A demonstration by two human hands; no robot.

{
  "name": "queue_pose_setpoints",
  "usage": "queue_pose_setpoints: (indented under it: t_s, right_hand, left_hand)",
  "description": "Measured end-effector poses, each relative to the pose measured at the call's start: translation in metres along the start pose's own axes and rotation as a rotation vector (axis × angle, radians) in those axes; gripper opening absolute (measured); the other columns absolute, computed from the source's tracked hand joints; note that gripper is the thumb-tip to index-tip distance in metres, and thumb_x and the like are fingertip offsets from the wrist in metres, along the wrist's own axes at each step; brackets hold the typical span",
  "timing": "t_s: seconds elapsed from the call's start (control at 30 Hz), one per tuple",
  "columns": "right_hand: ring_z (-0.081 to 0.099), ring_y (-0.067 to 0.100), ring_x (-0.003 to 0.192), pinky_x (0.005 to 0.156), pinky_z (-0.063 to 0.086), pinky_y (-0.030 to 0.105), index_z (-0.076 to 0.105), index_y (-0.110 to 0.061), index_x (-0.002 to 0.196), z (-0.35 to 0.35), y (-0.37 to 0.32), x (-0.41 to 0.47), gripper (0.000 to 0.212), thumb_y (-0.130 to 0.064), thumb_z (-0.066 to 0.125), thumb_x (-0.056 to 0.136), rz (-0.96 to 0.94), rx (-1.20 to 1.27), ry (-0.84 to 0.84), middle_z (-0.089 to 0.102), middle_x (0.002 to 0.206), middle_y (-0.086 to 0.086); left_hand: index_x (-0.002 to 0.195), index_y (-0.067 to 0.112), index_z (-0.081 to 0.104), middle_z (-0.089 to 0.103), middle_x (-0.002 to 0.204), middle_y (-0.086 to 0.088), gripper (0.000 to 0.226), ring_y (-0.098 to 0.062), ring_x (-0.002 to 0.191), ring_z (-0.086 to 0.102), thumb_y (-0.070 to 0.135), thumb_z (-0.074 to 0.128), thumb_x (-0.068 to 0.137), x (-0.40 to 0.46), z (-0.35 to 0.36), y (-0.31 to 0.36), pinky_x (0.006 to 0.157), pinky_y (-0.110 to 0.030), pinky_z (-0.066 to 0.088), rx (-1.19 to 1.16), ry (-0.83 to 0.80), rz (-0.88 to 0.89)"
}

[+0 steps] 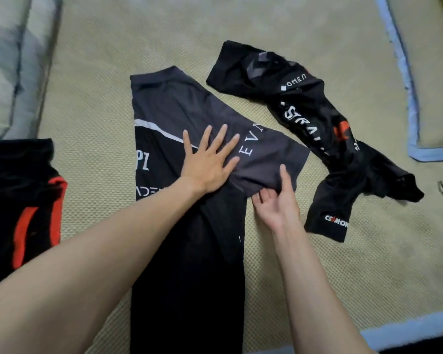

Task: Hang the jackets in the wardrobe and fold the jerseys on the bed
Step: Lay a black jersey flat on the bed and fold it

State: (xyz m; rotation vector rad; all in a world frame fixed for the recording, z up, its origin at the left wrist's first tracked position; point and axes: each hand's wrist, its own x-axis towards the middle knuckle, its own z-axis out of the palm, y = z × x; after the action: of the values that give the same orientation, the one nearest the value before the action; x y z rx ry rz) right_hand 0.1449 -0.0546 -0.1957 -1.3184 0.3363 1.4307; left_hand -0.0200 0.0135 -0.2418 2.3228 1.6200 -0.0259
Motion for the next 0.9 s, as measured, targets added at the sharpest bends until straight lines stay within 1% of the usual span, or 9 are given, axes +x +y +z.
queue_pose_setpoints:
  t_s: [0.17, 0.27, 0.37, 0.5, 0.57, 0.63, 0.7, 0.8, 0.9]
  right_hand:
    - [0.072, 0.033, 0.110, 0.099, 0.055, 0.053, 0.061, -0.011, 0.134, 0.019, 0.007, 0.032, 0.062, -0.023, 0.087, 0.080, -0.026, 0.152, 0.048, 0.074, 0.121, 0.015]
    - [0.077, 0.028, 0.095, 0.082, 0.062, 0.053, 0.065, -0.014, 0.122, 0.037, 0.007, 0.035, 0.058, -0.016, 0.090, 0.069, -0.227, 0.097, 0.285, 0.076, 0.115, 0.009]
    - [0.077, 0.017, 0.091, 0.084, 0.063, 0.043, 0.070, -0.014, 0.101, 0.066, 0.006, 0.027, 0.025, -0.012, 0.082, 0.079, -0.659, -0.133, 0.372, 0.078, 0.103, 0.003]
    - [0.071, 0.019, 0.105, 0.099, 0.054, 0.033, 0.075, -0.006, 0.110, 0.085, 0.029, 0.007, 0.026, -0.010, 0.069, 0.085, -1.163, -0.875, 0.036, 0.077, 0.109, 0.007]
    - [0.063, 0.019, 0.121, 0.110, 0.046, 0.039, 0.074, -0.012, 0.119, 0.082, 0.044, 0.004, 0.042, -0.017, 0.068, 0.078, -1.091, -1.310, -0.310, 0.073, 0.123, 0.003]
    - [0.039, 0.022, 0.147, 0.125, 0.022, 0.050, 0.067, -0.020, 0.132, 0.078, 0.051, 0.004, 0.061, -0.037, 0.063, 0.073, -0.864, -1.786, -0.508, 0.055, 0.149, 0.001]
    - [0.036, 0.017, 0.147, 0.126, 0.020, 0.046, 0.068, -0.023, 0.128, 0.074, 0.043, 0.005, 0.058, -0.047, 0.060, 0.076, -0.765, -1.804, -0.567, 0.054, 0.150, -0.002]
    - [0.059, 0.015, 0.113, 0.104, 0.046, 0.037, 0.071, -0.017, 0.106, 0.085, 0.014, 0.008, 0.029, -0.038, 0.063, 0.087, -0.982, -1.429, -0.246, 0.068, 0.112, -0.004]
    - [0.060, 0.025, 0.117, 0.102, 0.047, 0.038, 0.059, -0.009, 0.124, 0.109, -0.013, 0.044, 0.052, -0.042, 0.073, 0.087, -0.752, -1.546, -0.013, 0.066, 0.122, 0.006]
  left_hand:
    - [0.159, 0.048, 0.002, -0.003, 0.172, 0.002, 0.062, -0.038, 0.157, -0.005, 0.067, 0.009, 0.101, 0.008, 0.021, -0.005, 0.111, -0.080, -0.006, 0.105, 0.012, 0.054]
    - [0.159, 0.050, 0.003, -0.003, 0.172, 0.002, 0.062, -0.038, 0.157, -0.008, 0.069, 0.010, 0.100, 0.020, 0.017, -0.001, 0.109, -0.081, -0.008, 0.097, 0.008, 0.058]
    - [0.159, 0.048, 0.007, -0.002, 0.172, 0.003, 0.062, -0.028, 0.158, -0.007, 0.067, 0.010, 0.100, 0.030, 0.006, -0.001, 0.110, -0.080, -0.009, 0.073, -0.037, 0.106]
    - [0.161, 0.035, 0.019, 0.012, 0.171, 0.006, 0.058, -0.014, 0.158, 0.007, 0.050, 0.019, 0.105, 0.030, -0.019, -0.035, 0.117, -0.074, -0.005, -0.099, 0.093, -0.032]
    - [0.161, 0.027, 0.022, 0.016, 0.170, 0.005, 0.056, -0.014, 0.157, 0.010, 0.037, 0.026, 0.106, 0.025, -0.034, -0.068, 0.119, -0.071, -0.002, -0.199, 0.193, -0.246]
    - [0.161, 0.019, 0.023, 0.015, 0.170, 0.003, 0.056, -0.014, 0.157, 0.009, 0.030, 0.030, 0.106, 0.018, -0.048, -0.099, 0.119, -0.068, -0.002, -0.320, 0.220, -0.434]
    - [0.160, 0.015, 0.025, 0.017, 0.170, -0.001, 0.058, -0.017, 0.157, 0.013, 0.029, 0.037, 0.104, 0.012, -0.058, -0.120, 0.122, -0.063, 0.001, -0.424, 0.226, -0.527]
    - [0.152, 0.012, 0.036, 0.036, 0.155, -0.010, 0.064, -0.026, 0.144, 0.037, 0.037, 0.056, 0.096, 0.010, -0.066, -0.134, 0.121, -0.046, 0.028, -0.484, 0.319, -0.596]
    - [0.142, 0.014, 0.045, 0.046, 0.140, -0.002, 0.073, -0.015, 0.126, 0.050, 0.046, 0.074, 0.084, 0.028, -0.069, -0.143, 0.111, -0.026, 0.037, -0.783, 0.322, -0.705]
